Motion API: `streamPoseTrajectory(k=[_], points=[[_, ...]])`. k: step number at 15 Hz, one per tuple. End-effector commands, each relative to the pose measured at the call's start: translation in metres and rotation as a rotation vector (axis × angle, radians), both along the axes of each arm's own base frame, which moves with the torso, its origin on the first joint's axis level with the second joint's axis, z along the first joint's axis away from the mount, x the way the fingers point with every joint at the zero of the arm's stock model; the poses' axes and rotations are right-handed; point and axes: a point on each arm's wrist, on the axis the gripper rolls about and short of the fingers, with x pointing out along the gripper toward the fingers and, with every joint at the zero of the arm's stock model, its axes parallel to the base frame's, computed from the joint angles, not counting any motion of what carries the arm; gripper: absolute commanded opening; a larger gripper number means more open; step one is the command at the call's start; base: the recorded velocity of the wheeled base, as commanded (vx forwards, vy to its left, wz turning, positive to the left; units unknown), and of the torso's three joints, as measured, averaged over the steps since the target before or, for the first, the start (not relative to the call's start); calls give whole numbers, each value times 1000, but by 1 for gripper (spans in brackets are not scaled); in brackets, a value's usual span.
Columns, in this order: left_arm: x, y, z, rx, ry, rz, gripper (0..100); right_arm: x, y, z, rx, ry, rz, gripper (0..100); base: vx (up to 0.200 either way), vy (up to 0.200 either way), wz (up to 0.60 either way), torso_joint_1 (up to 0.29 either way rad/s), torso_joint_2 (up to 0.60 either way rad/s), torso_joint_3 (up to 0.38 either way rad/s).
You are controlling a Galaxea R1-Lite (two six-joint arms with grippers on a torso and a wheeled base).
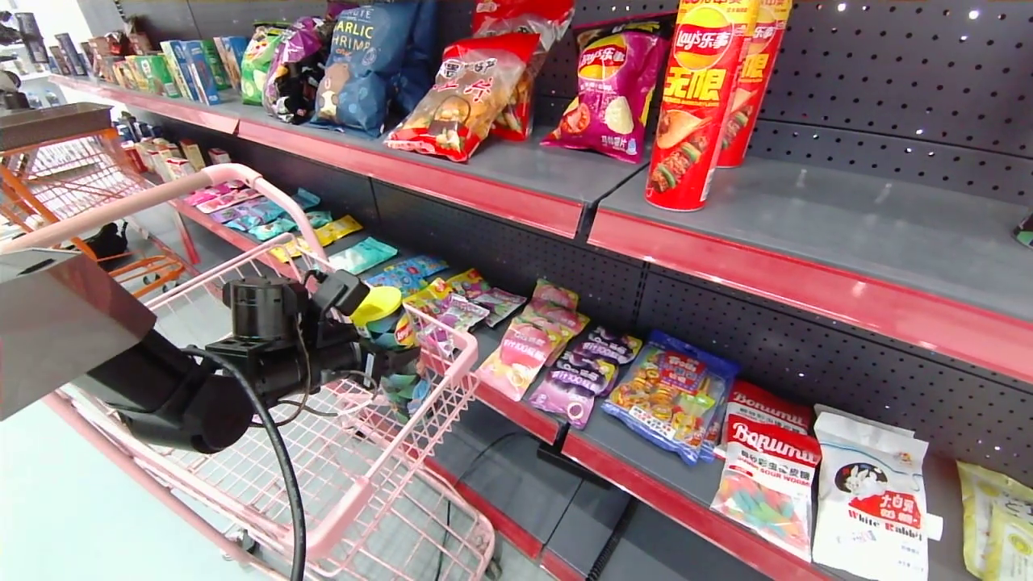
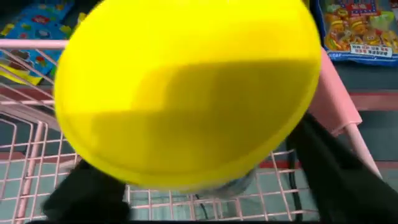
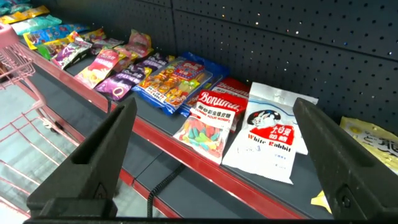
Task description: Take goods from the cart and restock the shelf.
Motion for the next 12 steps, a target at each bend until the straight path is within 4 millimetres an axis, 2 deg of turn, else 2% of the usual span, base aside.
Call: streamPoseTrajectory(k=[1, 2, 4, 6, 7, 9, 10, 12], points=[[-7, 2, 9, -5, -14, 3, 0, 0, 0, 0, 0, -2, 0, 100, 0, 0, 0, 0, 0, 0], [-25, 7, 22, -13, -4, 15, 0, 0, 0, 0, 0, 0, 0, 100, 0, 0, 0, 0, 0, 0], [-46, 23, 38, -30, 2, 62, 0, 0, 0, 0, 0, 0, 0, 100, 0, 0, 0, 0, 0, 0], [-82, 43, 78, -97, -79, 135, 0, 0, 0, 0, 0, 0, 0, 100, 0, 0, 0, 0, 0, 0], [-105, 53, 110, -152, -152, 176, 0, 0, 0, 0, 0, 1, 0, 100, 0, 0, 0, 0, 0, 0], [-166, 61, 157, -236, -204, 211, 0, 0, 0, 0, 0, 0, 0, 100, 0, 0, 0, 0, 0, 0], [-203, 62, 175, -262, -214, 222, 0, 0, 0, 0, 3, 0, 0, 100, 0, 0, 0, 0, 0, 0], [-256, 61, 190, -271, -246, 245, 0, 0, 0, 0, 0, 0, 0, 100, 0, 0, 0, 0, 0, 0]])
